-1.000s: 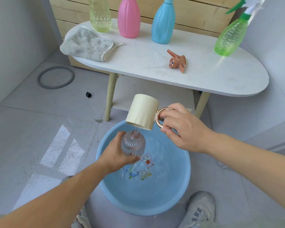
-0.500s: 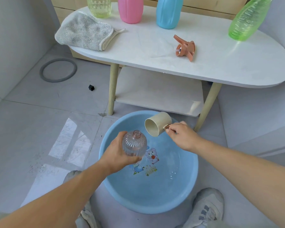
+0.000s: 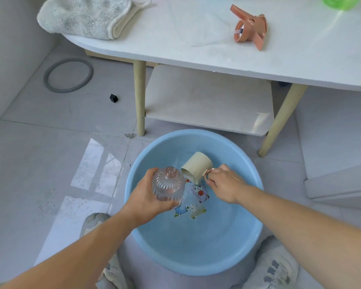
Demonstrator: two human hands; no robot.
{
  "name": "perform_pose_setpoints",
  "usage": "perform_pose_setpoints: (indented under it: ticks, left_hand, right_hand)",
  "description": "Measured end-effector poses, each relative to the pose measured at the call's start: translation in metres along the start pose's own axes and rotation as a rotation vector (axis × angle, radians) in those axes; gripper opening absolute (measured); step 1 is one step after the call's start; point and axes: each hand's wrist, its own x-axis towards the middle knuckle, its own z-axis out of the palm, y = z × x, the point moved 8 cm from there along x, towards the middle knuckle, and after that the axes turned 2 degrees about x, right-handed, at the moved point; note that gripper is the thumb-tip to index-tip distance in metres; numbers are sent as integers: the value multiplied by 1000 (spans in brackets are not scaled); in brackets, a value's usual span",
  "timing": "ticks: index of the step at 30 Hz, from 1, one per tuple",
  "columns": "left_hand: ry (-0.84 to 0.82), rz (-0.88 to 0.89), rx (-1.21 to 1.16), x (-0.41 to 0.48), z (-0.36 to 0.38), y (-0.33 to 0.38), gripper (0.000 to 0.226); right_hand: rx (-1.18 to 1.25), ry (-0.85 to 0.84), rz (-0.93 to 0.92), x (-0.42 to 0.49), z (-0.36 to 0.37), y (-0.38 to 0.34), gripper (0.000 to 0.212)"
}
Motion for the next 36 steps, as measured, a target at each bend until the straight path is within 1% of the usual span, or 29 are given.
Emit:
perform_pose_setpoints:
  ticks: [3,6,8,11,12,16,18,23,26,29,36]
  left_hand:
    - [6,-1,7,1,-1,-3,96]
    - [6,-5,13,0,-3,-3,100]
    - [2,-6,8,-1,-3,-1,96]
    - [13,5,-4,-4,-6,4,88]
    - [16,6,-6,-5,-6,5,87]
    - [24,23,-9,-7,-10,10,90]
    - [29,38,-12,-9,-12,17,88]
    - [35,77,-24,-15,-17,38,83]
    - [39,106,-35,-18,-20,52,80]
    - [44,117,-56,-22,-22,62,80]
    - [24,141,-92,-28,-25,74,80]
  right_hand:
    - [-48,-3,5,1,2,-2,24]
    - [-11,-13,32,0,5,-3,26]
    - [123,-6,77,-1,4,-4,31]
    - [555,36,230,-2,-8,-2,39]
    - [645,49,259,-3,-14,-2,39]
    - [801,128,271,-17,-49,-9,40]
    - [852,165,250,-26,-70,-14,33]
    - [860,258,150,-48,-122,-27,30]
    - [782,312,123,-63,-150,-32,29]
    - [728,334,76,-84,-171,-44,32]
    - [517,391,-64,-125,-198,-72,37]
